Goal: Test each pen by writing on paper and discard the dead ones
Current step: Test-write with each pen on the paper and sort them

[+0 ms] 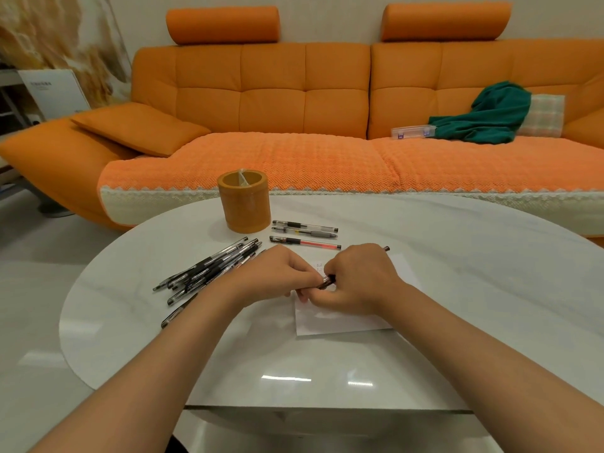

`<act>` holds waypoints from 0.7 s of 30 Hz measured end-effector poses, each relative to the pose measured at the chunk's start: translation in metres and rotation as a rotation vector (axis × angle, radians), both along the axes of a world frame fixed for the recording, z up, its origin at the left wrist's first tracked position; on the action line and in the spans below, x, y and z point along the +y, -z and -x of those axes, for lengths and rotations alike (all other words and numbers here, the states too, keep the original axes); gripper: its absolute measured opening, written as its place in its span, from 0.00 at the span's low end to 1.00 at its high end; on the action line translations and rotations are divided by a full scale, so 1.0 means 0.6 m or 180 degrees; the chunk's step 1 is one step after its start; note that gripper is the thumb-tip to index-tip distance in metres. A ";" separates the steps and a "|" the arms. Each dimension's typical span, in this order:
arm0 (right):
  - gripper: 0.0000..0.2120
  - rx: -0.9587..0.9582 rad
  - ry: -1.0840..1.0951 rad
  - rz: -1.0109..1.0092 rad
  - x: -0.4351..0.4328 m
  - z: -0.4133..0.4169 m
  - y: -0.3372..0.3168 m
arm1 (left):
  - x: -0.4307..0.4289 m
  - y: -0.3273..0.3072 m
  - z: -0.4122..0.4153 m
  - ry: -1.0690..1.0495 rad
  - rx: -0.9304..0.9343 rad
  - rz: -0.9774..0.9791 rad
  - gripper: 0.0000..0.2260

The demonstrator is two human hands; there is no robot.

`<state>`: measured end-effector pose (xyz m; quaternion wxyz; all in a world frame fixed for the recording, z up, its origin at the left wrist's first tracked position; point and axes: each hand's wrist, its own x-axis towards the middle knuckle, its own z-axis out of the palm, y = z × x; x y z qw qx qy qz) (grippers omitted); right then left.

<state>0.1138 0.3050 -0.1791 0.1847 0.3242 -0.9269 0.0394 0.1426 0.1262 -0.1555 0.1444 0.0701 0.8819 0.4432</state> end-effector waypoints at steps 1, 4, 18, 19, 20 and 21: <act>0.31 0.0010 0.0013 -0.0021 -0.002 -0.001 0.001 | 0.000 0.000 -0.001 -0.0010 0.0003 -0.0015 0.07; 0.31 0.0088 0.0014 -0.0056 -0.005 -0.003 0.003 | -0.001 0.001 -0.003 -0.0031 -0.0021 -0.0056 0.07; 0.13 -0.1473 -0.0230 0.0981 -0.003 0.020 0.009 | -0.034 0.018 0.025 -0.0789 0.0804 0.0571 0.04; 0.12 -0.1476 -0.0234 0.1087 -0.005 0.025 0.009 | -0.038 0.019 0.027 -0.0843 0.0876 0.0587 0.04; 0.12 -0.1460 -0.0241 0.1162 -0.008 0.028 0.008 | -0.042 0.018 0.028 -0.0873 0.0940 0.0616 0.04; 0.11 -0.1459 -0.0229 0.1204 -0.010 0.032 0.006 | -0.046 0.017 0.029 -0.0881 0.0992 0.0693 0.04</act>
